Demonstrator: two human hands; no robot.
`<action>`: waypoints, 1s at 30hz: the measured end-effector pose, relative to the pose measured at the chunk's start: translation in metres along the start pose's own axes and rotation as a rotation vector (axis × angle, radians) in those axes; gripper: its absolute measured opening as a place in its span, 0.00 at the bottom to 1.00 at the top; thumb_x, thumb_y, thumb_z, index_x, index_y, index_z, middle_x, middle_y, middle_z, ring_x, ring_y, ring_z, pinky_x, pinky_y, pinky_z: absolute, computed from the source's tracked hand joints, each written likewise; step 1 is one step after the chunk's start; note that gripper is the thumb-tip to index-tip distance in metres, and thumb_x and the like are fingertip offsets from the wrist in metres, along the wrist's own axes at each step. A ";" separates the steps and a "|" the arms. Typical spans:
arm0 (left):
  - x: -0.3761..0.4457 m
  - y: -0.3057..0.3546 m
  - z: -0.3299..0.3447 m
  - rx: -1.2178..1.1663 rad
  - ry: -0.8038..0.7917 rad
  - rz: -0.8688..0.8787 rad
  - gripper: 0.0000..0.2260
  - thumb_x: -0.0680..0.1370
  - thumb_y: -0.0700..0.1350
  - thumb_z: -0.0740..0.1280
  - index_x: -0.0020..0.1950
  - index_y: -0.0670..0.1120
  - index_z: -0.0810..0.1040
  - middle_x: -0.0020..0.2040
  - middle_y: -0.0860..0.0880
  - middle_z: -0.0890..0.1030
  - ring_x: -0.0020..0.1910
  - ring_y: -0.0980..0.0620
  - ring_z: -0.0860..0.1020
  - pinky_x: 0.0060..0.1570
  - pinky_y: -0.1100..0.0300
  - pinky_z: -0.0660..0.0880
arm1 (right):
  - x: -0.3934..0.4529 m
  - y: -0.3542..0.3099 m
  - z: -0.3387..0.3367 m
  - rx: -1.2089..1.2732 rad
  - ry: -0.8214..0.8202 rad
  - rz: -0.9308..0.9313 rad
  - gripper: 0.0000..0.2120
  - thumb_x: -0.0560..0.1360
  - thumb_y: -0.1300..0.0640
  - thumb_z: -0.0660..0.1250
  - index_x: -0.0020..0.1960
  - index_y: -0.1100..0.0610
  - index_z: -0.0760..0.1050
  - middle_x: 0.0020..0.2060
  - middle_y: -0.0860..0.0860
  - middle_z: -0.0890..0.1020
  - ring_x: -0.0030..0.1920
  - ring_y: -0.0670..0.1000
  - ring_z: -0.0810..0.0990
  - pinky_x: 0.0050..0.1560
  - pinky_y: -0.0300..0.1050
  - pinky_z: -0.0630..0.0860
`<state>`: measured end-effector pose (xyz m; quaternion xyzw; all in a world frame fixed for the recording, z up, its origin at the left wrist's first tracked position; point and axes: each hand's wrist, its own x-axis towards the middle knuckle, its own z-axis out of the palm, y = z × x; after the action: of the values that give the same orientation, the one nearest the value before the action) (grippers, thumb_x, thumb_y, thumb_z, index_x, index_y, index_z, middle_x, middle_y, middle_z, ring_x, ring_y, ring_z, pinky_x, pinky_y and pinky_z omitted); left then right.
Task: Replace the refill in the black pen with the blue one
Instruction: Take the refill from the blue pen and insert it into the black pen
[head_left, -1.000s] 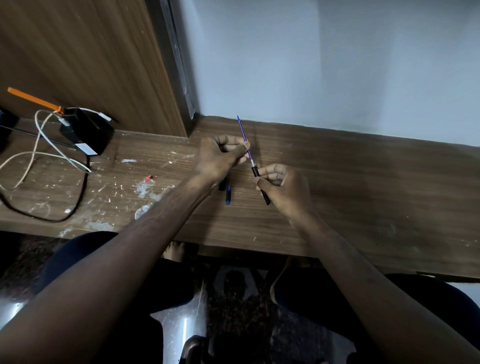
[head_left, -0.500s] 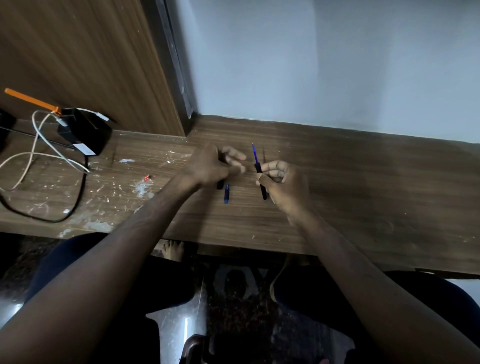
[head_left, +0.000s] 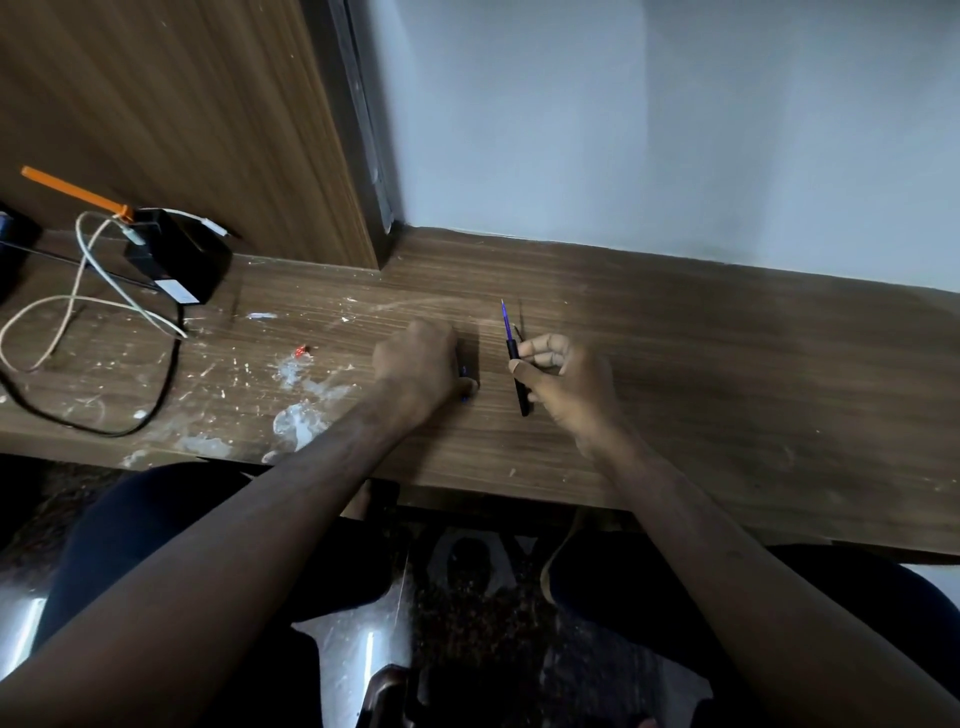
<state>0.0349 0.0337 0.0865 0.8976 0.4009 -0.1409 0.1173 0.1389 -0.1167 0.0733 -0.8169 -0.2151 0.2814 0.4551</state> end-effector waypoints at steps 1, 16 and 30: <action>0.000 0.001 -0.001 -0.005 0.002 -0.001 0.28 0.71 0.62 0.80 0.63 0.46 0.83 0.63 0.42 0.82 0.61 0.39 0.84 0.56 0.48 0.81 | 0.000 0.000 0.000 -0.004 -0.001 0.001 0.07 0.77 0.57 0.77 0.54 0.52 0.85 0.47 0.48 0.89 0.47 0.50 0.89 0.53 0.58 0.87; 0.027 -0.002 -0.006 -1.257 0.141 0.146 0.08 0.79 0.47 0.78 0.57 0.53 0.85 0.38 0.46 0.89 0.38 0.43 0.83 0.43 0.53 0.79 | -0.003 0.005 0.001 -0.127 -0.019 -0.103 0.07 0.76 0.59 0.76 0.54 0.56 0.84 0.42 0.48 0.89 0.43 0.48 0.88 0.51 0.47 0.84; 0.038 -0.005 0.001 -1.248 0.244 0.096 0.13 0.78 0.50 0.77 0.61 0.50 0.82 0.41 0.47 0.90 0.33 0.58 0.83 0.38 0.58 0.77 | 0.001 0.009 0.002 -0.134 -0.004 -0.136 0.07 0.76 0.58 0.77 0.53 0.53 0.84 0.38 0.42 0.86 0.39 0.39 0.85 0.44 0.35 0.79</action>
<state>0.0548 0.0628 0.0723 0.6870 0.3775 0.2278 0.5776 0.1398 -0.1195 0.0642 -0.8284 -0.2894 0.2363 0.4172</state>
